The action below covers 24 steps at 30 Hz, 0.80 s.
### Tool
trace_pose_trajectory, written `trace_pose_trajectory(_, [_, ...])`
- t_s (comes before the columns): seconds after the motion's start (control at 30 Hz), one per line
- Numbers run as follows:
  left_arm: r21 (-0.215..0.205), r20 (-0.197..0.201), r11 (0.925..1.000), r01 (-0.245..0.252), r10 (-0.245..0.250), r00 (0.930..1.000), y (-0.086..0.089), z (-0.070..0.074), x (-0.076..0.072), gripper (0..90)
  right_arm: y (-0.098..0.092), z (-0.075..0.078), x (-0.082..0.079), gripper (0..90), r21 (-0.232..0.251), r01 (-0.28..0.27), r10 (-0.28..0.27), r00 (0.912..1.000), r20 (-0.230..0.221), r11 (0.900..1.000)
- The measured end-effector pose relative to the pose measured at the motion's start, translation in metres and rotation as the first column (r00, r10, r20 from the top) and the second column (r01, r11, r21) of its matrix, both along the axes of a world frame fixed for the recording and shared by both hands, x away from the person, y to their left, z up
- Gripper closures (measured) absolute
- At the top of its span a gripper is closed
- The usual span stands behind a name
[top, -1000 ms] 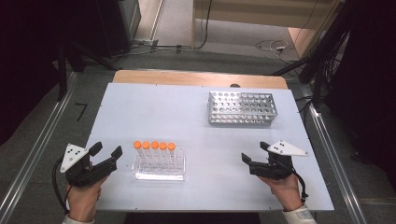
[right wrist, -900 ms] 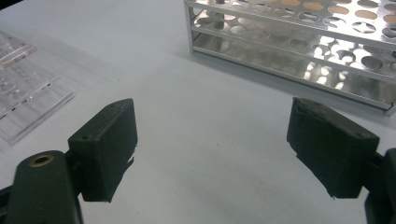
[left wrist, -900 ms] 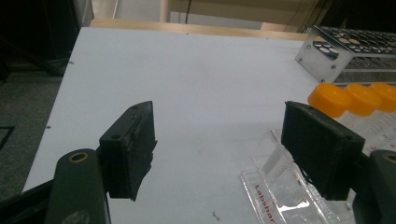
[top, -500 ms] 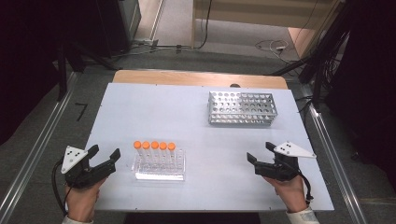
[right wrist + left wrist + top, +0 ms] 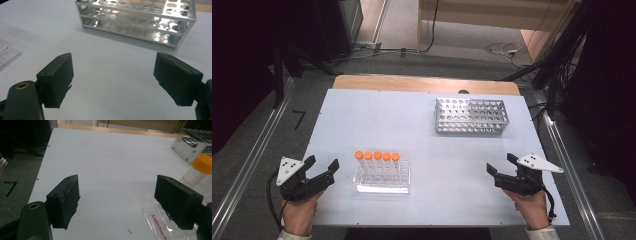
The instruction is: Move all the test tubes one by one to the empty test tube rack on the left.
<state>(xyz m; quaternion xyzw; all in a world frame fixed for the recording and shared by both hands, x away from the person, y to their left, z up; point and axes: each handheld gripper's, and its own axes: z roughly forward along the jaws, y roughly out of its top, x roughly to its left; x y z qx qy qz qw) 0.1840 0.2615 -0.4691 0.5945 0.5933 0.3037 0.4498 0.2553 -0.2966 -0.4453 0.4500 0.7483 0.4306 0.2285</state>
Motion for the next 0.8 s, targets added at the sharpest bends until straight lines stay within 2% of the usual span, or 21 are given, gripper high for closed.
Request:
trace_pose_trajectory(0.4, [0.003, 0.001, 1.0, 0.001, -0.001, 1.0, -0.002, -0.002, 0.001, 19.3, -0.023, -0.004, 0.002, 14.9, 0.003, 0.066, -0.066, 0.9978, -0.004, 0.998])
trace_pose_trajectory(0.63, [0.004, -0.003, 1.0, 0.002, -0.002, 1.0, -0.002, -0.003, 0.001, 19.3, -0.035, -0.009, 0.004, 14.9, -0.009, 0.109, -0.109, 0.9941, -0.005, 0.994])
trace_pose_trajectory(0.8, [0.007, -0.011, 1.0, 0.005, -0.004, 0.9999, -0.002, -0.005, 0.002, 19.3, -0.046, -0.014, 0.007, 14.9, -0.016, 0.144, -0.145, 0.9892, -0.024, 0.989])
